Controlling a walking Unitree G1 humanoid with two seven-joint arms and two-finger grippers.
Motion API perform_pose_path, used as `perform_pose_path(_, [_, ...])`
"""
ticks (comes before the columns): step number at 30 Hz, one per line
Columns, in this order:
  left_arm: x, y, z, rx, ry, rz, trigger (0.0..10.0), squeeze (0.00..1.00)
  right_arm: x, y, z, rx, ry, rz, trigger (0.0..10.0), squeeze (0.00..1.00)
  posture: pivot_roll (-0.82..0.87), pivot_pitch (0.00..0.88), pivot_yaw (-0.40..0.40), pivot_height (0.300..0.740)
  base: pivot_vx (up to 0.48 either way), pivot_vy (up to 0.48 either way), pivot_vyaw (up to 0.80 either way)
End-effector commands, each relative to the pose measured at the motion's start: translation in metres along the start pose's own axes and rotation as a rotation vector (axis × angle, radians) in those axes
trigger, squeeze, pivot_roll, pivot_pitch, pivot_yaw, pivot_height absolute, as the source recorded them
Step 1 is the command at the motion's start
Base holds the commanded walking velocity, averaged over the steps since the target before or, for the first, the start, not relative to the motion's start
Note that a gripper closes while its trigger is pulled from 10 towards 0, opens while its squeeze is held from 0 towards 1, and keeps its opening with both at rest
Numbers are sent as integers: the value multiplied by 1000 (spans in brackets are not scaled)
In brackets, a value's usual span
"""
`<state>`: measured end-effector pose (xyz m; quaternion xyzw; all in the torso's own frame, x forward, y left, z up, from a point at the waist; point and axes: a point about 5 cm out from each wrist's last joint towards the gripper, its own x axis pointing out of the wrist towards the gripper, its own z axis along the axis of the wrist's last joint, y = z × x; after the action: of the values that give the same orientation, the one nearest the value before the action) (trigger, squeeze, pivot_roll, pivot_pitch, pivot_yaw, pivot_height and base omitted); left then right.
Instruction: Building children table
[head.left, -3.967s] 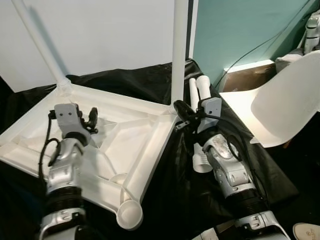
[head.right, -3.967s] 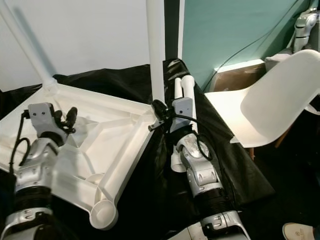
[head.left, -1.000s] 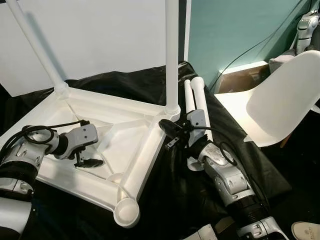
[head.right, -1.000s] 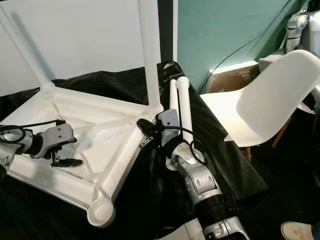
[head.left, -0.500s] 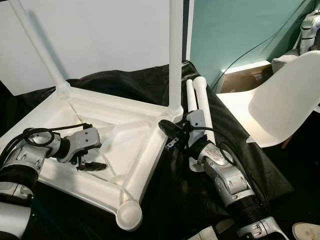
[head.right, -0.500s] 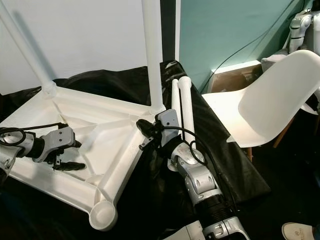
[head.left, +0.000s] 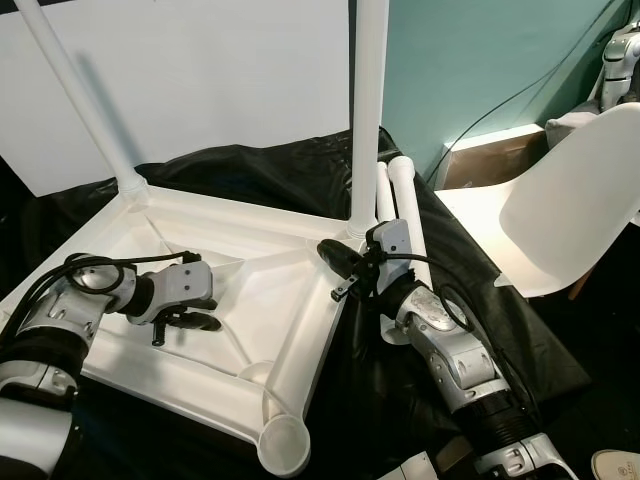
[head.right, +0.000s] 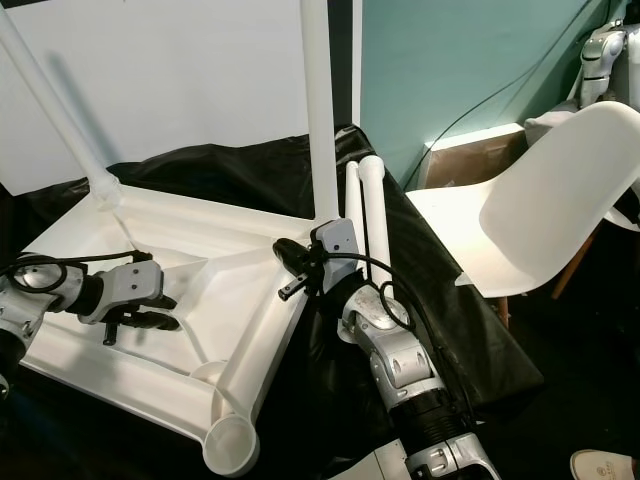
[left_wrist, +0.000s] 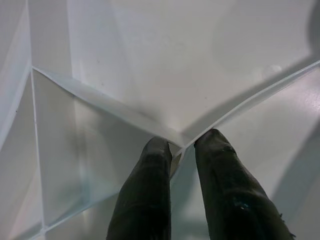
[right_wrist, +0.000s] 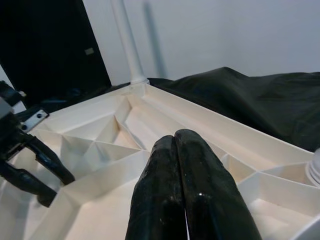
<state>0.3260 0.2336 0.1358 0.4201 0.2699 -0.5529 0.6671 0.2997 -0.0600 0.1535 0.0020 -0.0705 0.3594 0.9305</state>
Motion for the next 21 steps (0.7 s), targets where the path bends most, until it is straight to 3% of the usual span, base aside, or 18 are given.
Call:
perform_pose_path(1, [25,-18,-15,-66,62,-42,0,0,0,3,-1,5,5,5,10000,0,-51,0,66,740,0,0,0])
perform_pose_path(4, [27,-11,-18,-109,97,52,0,0,-1,3,-1,6,6,1,10000,0,-52,0,68,740,0,0,0])
perform_pose_path(7, [28,-10,-18,-122,101,72,0,0,-1,3,-1,6,6,0,10000,0,-52,0,68,740,0,0,0])
perform_pose_path(12, [30,0,-22,-220,119,217,0,0,-1,3,-1,7,8,-1,10000,0,-52,0,66,740,0,0,0])
perform_pose_path(13, [30,3,-22,-233,122,254,2157,0,-1,3,-2,7,8,-1,10000,0,-49,0,65,740,0,0,0])
perform_pose_path(14, [30,3,-22,-233,122,254,2157,0,-1,3,-2,7,8,-1,10000,0,-49,0,65,740,0,0,0])
perform_pose_path(15, [28,8,-18,-236,98,284,10000,0,-1,3,-2,7,9,1,10000,0,-48,0,65,740,0,0,0])
perform_pose_path(19, [22,21,-4,-234,6,319,10000,0,0,3,-2,7,9,4,10000,0,-44,0,67,740,0,0,0])
perform_pose_path(20, [18,26,1,-246,-35,335,10000,733,0,3,-2,8,8,5,10000,0,-45,0,70,740,0,0,0])
perform_pose_path(21, [14,30,6,-261,-83,337,10000,1000,1,4,-2,9,8,4,10000,0,-45,0,71,740,0,0,0])
